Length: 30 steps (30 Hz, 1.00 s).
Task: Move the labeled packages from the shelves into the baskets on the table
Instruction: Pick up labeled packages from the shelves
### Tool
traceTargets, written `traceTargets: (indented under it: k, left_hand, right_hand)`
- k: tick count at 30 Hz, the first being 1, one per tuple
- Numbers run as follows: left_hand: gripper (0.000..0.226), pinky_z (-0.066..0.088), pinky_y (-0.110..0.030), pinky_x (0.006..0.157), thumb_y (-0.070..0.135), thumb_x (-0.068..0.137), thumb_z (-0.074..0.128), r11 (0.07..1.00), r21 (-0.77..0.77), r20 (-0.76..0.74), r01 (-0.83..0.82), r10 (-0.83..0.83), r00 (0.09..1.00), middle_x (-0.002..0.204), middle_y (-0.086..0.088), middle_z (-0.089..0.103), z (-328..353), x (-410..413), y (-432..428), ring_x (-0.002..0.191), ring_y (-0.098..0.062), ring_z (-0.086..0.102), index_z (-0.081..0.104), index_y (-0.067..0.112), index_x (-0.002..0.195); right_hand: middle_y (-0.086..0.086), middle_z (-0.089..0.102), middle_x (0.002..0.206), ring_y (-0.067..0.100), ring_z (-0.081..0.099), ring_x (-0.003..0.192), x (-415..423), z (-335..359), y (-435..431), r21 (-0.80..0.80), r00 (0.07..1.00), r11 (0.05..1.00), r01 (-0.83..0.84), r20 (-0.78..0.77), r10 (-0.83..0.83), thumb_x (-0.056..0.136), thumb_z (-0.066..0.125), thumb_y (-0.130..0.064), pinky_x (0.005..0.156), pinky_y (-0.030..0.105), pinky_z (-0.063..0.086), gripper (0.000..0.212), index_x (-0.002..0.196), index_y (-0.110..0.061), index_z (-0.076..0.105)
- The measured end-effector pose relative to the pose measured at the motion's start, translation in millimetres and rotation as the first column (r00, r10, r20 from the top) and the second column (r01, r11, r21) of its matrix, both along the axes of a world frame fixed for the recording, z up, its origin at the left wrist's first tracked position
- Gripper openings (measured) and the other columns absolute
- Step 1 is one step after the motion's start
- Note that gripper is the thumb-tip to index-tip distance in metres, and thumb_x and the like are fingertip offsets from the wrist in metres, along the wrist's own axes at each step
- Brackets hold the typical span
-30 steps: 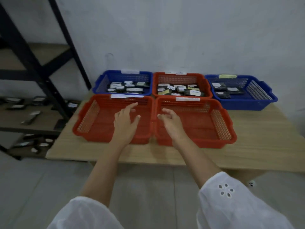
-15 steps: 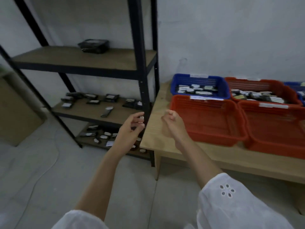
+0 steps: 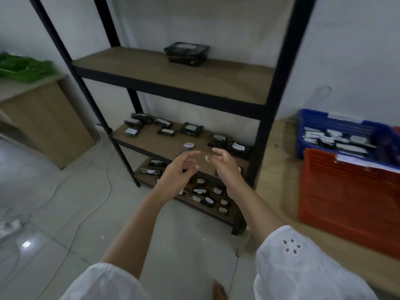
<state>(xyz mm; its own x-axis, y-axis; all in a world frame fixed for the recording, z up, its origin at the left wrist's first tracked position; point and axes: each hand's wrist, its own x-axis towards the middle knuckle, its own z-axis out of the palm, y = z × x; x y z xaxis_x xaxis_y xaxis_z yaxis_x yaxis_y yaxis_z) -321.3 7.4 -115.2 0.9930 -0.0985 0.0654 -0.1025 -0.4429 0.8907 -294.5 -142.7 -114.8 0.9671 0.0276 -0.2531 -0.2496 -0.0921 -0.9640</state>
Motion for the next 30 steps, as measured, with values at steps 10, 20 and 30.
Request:
traceTargets:
  k: [10,20,30]
  left_hand:
    - [0.035,0.04,-0.003,0.076,0.02,0.093,0.054,0.999,-0.046,0.004,0.003,-0.003,1.0,0.102,0.021,0.055,-10,111,97,0.09,0.019,0.051,0.048,0.047,0.115]
    - [0.04,0.039,-0.008,0.082,0.006,0.091,0.053,0.97,-0.002,-0.077,0.242,-0.241,0.967,0.09,0.013,0.062,-35,257,188,0.091,0.005,0.058,0.051,0.036,0.117]
    - [0.027,0.04,-0.018,0.077,0.018,0.094,0.054,0.978,-0.107,-0.169,0.179,-0.195,0.966,0.1,0.006,0.062,-100,355,233,0.098,-0.009,0.058,0.053,0.038,0.111]
  right_hand:
    - [-0.02,0.048,0.087,-0.007,0.044,0.077,103,-13,86,-0.037,0.998,0.999,0.031,-0.061,-0.033,0.091,0.059,-0.028,0.06,0.015,0.032,0.037,0.127,-0.024,0.05]
    - [-0.013,0.047,0.093,-0.009,0.041,0.077,206,-41,166,-0.025,0.931,0.935,0.355,-0.088,-0.356,0.09,0.061,-0.027,0.059,0.014,0.031,0.041,0.13,-0.022,0.05]
    - [-0.005,0.053,0.109,0.006,0.05,0.085,296,-115,194,-0.173,0.879,0.871,0.46,-0.047,-0.474,0.09,0.061,-0.025,0.062,0.019,0.036,0.039,0.128,-0.018,0.053]
